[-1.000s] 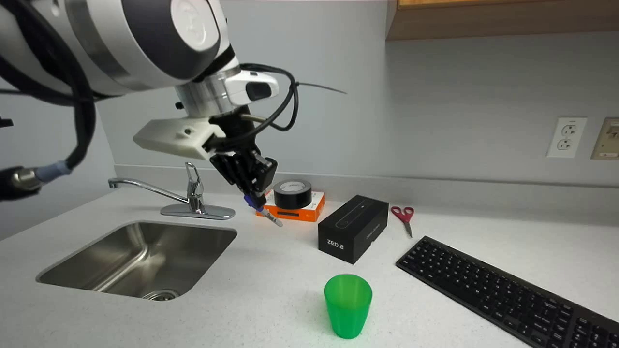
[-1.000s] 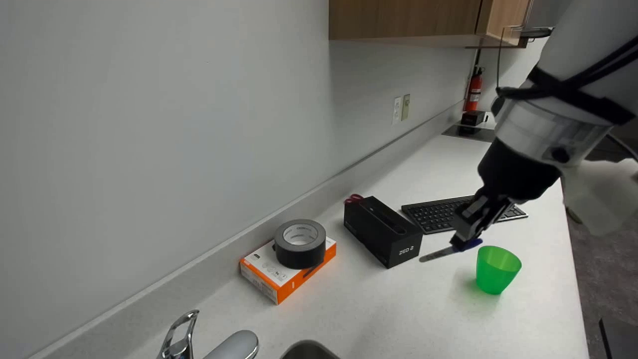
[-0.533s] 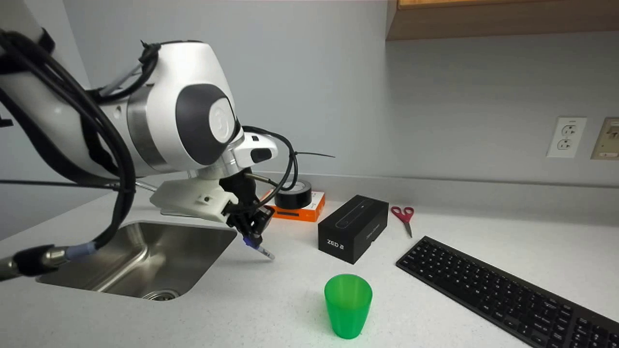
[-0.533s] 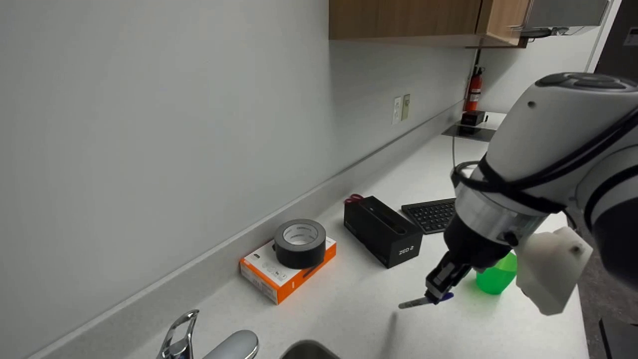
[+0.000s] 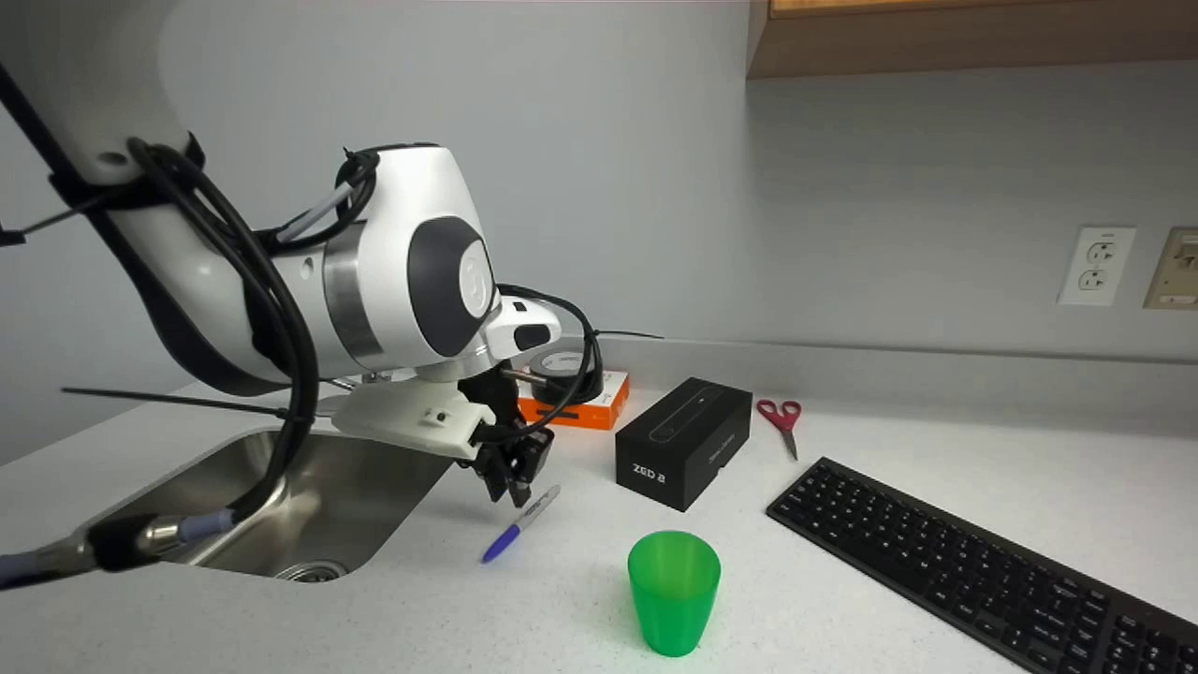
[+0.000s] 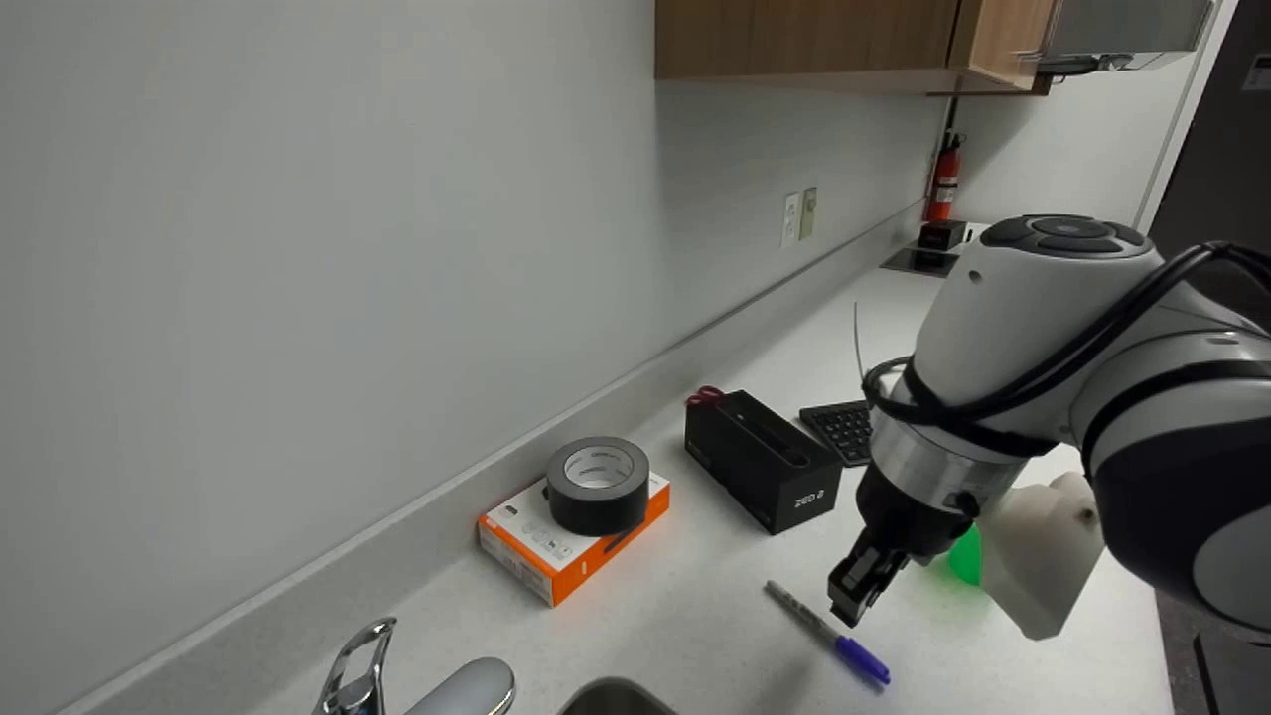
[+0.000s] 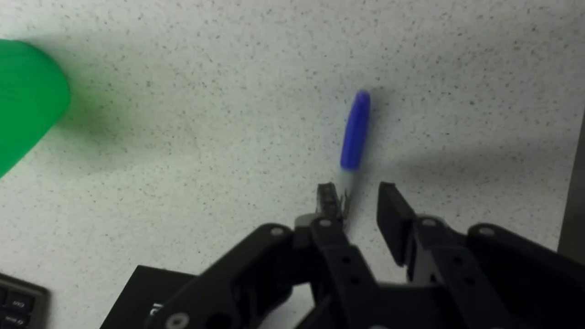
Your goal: Take the pen out of the cup and put it on the counter
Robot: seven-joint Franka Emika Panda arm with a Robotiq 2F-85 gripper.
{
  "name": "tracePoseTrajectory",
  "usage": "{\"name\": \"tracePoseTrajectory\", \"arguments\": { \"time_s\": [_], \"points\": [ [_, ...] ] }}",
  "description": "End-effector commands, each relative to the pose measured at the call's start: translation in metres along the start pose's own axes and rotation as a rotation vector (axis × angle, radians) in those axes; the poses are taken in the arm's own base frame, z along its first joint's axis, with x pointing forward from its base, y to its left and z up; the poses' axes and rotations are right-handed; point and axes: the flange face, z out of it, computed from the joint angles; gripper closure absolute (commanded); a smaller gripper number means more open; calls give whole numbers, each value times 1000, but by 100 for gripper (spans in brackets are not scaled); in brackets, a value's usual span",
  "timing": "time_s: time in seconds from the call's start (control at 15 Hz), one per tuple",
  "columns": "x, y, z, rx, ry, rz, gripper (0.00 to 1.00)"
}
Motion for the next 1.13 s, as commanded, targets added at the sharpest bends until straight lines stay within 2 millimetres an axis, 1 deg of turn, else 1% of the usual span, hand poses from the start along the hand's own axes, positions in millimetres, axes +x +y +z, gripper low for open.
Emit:
{"name": "tracePoseTrajectory", "arguments": {
  "time_s": [0.0,0.2,0.33,0.67,0.73,0.8,1.07],
  "points": [
    [8,0,7,-10,-6,5,38],
    [11,0,10,-11,-16,12,14],
    [14,1,9,-9,-19,19,0],
    [18,2,10,-12,-26,40,0],
    [18,2,10,-17,-43,43,0],
    [13,4,9,-7,-16,41,0],
    [14,4,9,-15,-32,46,0]
  ]
}}
